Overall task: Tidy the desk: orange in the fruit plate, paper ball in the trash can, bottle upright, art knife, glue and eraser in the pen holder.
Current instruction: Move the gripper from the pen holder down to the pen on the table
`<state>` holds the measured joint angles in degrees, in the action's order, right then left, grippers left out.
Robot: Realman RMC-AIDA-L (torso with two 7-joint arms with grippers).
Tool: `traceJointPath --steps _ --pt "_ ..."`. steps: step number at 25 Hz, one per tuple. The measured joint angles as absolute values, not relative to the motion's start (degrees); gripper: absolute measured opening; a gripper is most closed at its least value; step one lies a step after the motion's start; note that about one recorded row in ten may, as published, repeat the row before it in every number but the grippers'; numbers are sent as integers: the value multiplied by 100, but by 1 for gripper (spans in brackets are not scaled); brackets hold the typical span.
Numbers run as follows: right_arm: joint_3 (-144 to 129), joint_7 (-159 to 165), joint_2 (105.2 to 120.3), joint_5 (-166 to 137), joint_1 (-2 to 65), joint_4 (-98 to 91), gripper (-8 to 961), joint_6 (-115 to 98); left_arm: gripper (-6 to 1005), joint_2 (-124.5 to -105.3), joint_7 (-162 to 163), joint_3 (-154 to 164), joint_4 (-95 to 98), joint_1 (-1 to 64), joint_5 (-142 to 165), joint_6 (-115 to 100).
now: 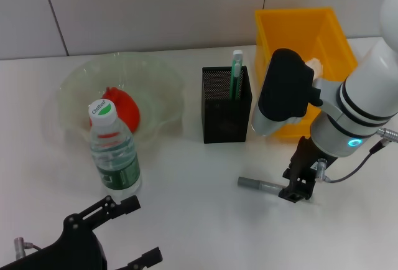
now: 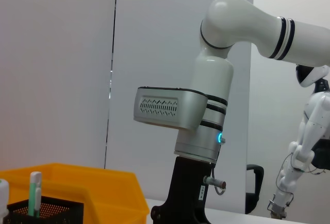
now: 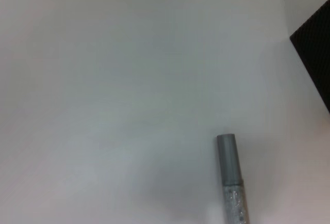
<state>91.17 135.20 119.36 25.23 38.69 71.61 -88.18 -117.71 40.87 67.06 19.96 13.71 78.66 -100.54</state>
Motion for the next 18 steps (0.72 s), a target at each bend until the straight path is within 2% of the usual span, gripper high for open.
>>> traceJointPath --steps 18 --pt "8912 13423 11935 2453 3954 6861 375 -8600 814 -11777 4087 6706 1995 1377 7866 -10056"
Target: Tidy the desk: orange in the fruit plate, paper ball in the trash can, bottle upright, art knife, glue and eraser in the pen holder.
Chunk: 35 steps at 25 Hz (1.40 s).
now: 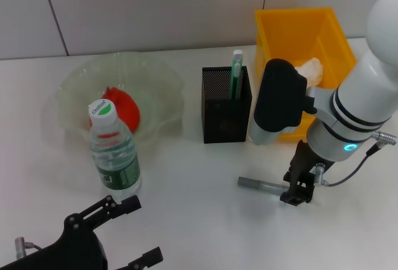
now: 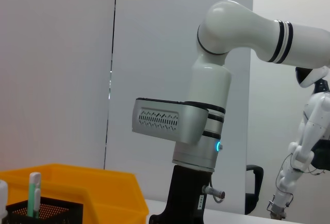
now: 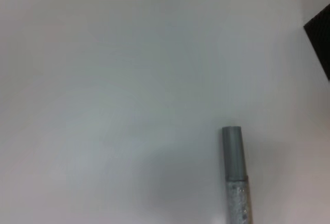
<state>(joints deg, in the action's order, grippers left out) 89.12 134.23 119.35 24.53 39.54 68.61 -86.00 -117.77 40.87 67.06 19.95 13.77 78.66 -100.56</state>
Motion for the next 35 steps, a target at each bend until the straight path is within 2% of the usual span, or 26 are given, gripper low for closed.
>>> traceJointPath --steps 15,20,25,31,35 --pt "8779 13477 11943 2379 4052 6610 293 -8470 814 -11777 4087 6706 1995 1389 7866 -10083" --pt "8782 13479 11941 2380 4082 6470 237 -8410 814 -11783 4087 6706 1995 1386 7866 -10073" --pt "8840 13482 11937 2409 4099 6489 231 -8424 813 -11786 4087 6706 1995 1384 7866 -10078" --pt "8852 13482 11935 2427 4098 6511 145 -8467 813 -11786 4087 6706 1995 1389 7866 -10071" --pt "8858 13481 11935 2433 4065 6740 144 -8675 813 -11786 4087 6706 1995 1389 7866 -10069"
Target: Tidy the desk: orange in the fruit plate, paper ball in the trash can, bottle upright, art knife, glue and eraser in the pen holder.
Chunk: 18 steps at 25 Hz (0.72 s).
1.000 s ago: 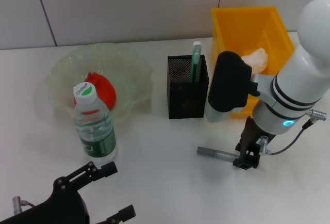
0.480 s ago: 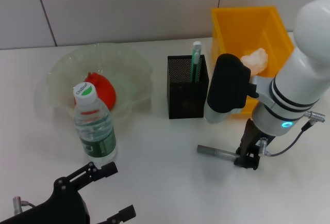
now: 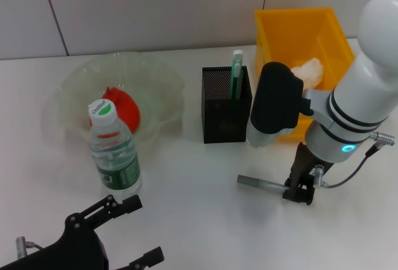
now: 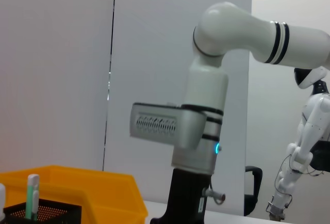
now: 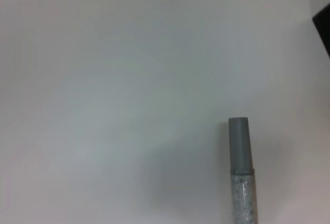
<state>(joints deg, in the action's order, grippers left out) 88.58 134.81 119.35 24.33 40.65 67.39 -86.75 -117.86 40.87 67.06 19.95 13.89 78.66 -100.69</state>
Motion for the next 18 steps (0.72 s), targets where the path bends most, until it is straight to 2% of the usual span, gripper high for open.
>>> traceJointPath --steps 8,18 --pt "8789 13242 11910 1990 3759 8715 142 -9841 814 -11777 4153 6721 1929 1397 7866 -10056" --pt "8717 12339 11909 786 3860 10227 140 -10563 813 -11807 4187 6705 1933 1365 7828 -10047"
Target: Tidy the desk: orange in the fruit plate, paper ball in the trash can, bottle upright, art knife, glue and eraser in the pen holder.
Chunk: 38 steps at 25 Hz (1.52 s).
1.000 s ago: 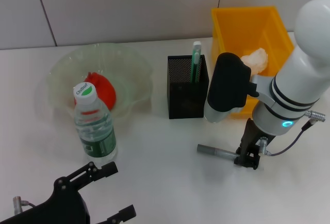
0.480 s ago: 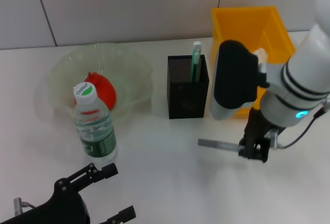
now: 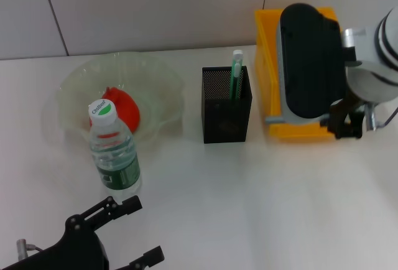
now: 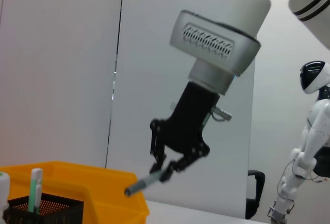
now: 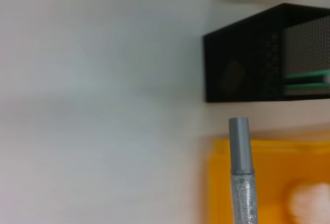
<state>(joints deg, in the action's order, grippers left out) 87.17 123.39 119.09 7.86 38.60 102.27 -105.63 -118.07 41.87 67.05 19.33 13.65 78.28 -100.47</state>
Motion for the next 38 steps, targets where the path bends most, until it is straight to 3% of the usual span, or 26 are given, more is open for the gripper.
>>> traceJointPath --steps 21,38 --pt "7927 9930 11914 -350 3386 10592 139 -8583 814 -11842 3958 6619 1867 1180 7840 -9955" --pt "7499 8499 11938 -642 3425 9565 138 -7009 813 -11865 3829 6666 1864 1247 7824 -9938"
